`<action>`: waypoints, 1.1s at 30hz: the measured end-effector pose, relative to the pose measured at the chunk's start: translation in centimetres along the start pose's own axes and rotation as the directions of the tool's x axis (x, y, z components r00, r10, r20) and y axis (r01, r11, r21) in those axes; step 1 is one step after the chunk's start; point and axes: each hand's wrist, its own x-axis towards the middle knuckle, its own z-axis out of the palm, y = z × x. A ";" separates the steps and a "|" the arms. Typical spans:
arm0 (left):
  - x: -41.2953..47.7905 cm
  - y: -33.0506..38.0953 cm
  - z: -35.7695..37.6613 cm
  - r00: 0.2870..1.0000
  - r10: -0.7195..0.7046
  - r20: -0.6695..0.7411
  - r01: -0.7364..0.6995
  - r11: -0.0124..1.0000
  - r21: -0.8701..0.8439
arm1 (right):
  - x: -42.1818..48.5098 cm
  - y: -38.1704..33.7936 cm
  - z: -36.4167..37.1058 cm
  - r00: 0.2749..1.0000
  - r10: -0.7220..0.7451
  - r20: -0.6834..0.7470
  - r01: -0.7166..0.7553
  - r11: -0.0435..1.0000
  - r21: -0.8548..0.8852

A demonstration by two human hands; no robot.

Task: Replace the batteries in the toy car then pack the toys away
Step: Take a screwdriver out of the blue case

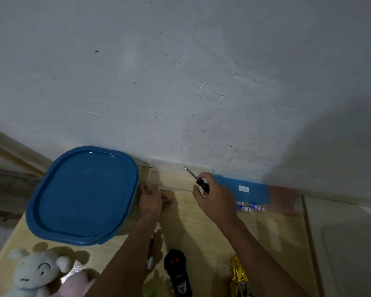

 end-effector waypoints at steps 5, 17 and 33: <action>-0.9 0.5 -0.3 1.000 0.020 0.010 -0.020 1.000 0.005 | 0.9 0.0 0.4 0.999 0.049 -0.009 -0.049 0.996 -0.079; -5.3 2.2 0.4 0.995 0.096 -0.012 -0.093 0.982 0.164 | -2.9 0.2 -2.6 0.990 0.099 -0.105 -0.085 0.988 0.125; -23.2 -13.7 5.0 0.803 -0.084 0.590 -0.491 0.467 0.735 | -18.1 6.2 -7.9 0.858 0.513 0.011 -0.440 0.725 0.529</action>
